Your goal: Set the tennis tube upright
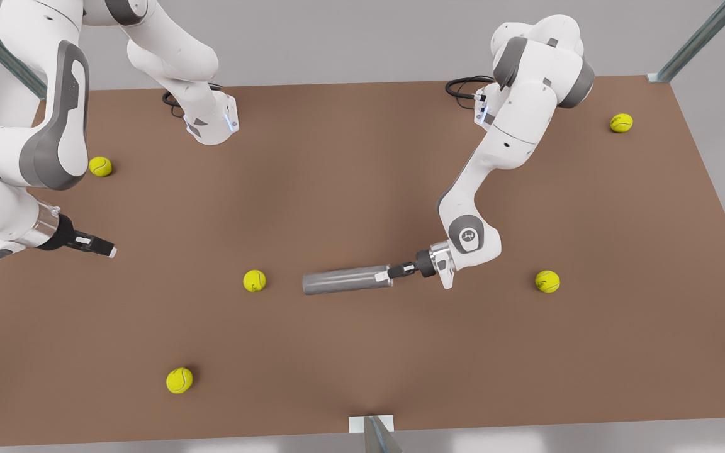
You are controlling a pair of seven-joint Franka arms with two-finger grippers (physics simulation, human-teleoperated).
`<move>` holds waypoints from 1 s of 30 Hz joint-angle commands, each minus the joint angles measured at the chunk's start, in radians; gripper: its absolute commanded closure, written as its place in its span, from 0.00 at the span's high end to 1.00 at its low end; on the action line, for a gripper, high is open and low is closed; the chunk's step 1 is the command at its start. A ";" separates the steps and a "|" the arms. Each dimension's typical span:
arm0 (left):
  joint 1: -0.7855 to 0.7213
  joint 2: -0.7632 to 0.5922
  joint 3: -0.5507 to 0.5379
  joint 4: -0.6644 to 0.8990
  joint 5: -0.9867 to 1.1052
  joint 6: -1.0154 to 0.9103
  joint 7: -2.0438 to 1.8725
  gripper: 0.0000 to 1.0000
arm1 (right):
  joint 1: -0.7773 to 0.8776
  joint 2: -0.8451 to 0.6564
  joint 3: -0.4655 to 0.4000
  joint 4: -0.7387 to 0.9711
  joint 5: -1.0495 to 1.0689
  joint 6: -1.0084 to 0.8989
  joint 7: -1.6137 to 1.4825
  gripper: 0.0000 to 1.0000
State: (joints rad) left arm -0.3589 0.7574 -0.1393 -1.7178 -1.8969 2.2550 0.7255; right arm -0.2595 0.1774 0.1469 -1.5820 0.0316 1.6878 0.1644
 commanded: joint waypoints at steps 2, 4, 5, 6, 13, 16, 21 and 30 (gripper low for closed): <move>0.008 -0.019 0.001 0.000 -0.027 -0.035 -0.038 0.21 | 0.000 -0.001 0.000 0.000 0.001 0.001 -0.003 1.00; 0.012 -0.066 0.015 0.001 -0.011 -0.037 -0.138 0.21 | 0.000 -0.001 0.000 0.000 0.001 0.001 -0.003 1.00; 0.023 -0.084 0.017 0.004 0.025 -0.038 -0.196 0.21 | 0.000 -0.001 0.000 0.002 0.001 0.003 -0.002 1.00; 0.035 -0.093 0.017 0.020 0.107 -0.046 -0.262 0.21 | 0.000 -0.001 0.000 0.002 0.001 0.003 -0.002 1.00; 0.092 -0.170 0.064 0.102 0.614 -0.156 -0.607 0.21 | 0.008 0.007 0.002 0.011 0.002 0.009 0.001 1.00; 0.092 -0.219 0.076 0.115 0.840 -0.170 -0.735 0.21 | 0.011 0.005 0.005 0.014 0.002 0.009 0.003 1.00; 0.092 -0.311 0.093 0.115 1.179 -0.215 -0.902 0.21 | 0.011 0.005 0.005 0.014 0.002 0.007 0.004 1.00; 0.083 -0.401 0.129 0.115 1.739 -0.290 -1.112 0.21 | 0.009 0.007 0.005 0.014 0.002 0.006 0.004 1.00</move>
State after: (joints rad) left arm -0.2731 0.3600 -0.0102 -1.6035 -0.3123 2.0038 0.0577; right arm -0.2497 0.1846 0.1515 -1.5682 0.0337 1.6950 0.1672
